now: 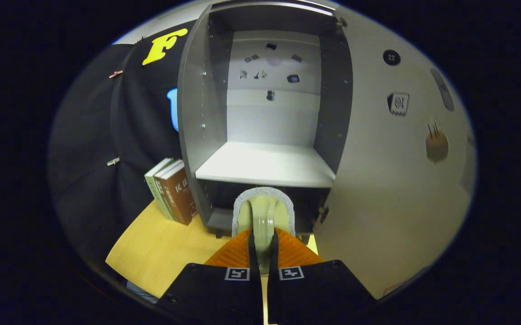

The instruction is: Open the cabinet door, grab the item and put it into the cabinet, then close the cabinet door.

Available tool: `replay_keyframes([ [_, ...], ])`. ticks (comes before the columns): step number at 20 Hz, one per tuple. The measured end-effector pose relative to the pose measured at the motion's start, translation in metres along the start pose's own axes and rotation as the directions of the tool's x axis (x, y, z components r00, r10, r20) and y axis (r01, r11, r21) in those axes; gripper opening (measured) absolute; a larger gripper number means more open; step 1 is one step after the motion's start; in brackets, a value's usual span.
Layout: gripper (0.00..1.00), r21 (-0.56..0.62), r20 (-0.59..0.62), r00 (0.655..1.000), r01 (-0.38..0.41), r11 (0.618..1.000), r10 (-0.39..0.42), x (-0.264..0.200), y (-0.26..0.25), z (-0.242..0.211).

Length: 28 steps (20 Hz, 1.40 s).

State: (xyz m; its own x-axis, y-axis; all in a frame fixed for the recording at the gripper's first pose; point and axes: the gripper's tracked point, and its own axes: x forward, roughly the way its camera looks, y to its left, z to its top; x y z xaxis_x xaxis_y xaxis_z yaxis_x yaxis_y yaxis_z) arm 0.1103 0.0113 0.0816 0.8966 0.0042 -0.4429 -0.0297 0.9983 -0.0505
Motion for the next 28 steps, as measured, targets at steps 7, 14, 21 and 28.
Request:
replay_keyframes([
  [7, 0.11, 0.016, 0.166, 0.986, 0.013, 1.000, -0.016, 0.077, -0.017, 0.103],
  [14, 0.11, 0.051, 0.082, 0.997, -0.010, 0.999, 0.006, 0.192, -0.027, 0.110],
  [21, 0.17, 0.117, 0.032, 0.998, -0.054, 0.992, 0.051, 0.253, -0.022, 0.101],
  [28, 0.37, 0.129, 0.061, 0.996, -0.077, 0.989, 0.070, 0.269, -0.024, 0.101],
])
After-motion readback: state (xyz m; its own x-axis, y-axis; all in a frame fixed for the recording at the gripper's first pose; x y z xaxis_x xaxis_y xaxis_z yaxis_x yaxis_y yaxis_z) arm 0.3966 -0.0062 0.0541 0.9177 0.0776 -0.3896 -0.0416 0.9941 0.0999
